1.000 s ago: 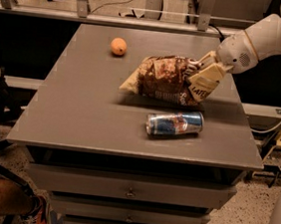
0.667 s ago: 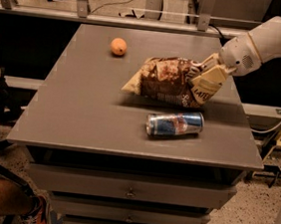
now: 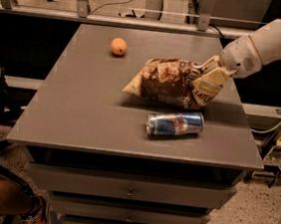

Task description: Move brown chip bag near redbull can

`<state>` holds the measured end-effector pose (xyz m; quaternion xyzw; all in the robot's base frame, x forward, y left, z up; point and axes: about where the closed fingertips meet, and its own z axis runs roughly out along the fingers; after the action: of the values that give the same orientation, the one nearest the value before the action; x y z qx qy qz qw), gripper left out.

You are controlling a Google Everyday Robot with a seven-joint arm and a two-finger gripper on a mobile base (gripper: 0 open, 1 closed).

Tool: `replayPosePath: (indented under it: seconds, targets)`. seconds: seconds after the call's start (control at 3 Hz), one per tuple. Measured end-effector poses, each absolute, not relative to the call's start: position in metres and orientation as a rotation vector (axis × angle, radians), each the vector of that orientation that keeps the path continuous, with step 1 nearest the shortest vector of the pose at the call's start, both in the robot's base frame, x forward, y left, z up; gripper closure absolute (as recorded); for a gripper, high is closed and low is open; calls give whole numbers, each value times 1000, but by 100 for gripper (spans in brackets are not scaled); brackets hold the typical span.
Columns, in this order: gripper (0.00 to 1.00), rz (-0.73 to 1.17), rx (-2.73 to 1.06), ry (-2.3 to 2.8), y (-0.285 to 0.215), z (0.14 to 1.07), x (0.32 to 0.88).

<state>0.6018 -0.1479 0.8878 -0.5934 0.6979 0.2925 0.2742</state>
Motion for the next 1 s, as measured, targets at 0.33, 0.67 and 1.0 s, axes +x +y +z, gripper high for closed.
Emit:
replayPosePath:
  seconds: [0.33,0.67,1.0]
  targets:
    - [60,784,-1590,1874,-145,887,605]
    - [36,782,-1585,1872,-143,885,608]
    - [13,781,-1580,1869,-140,884,611]
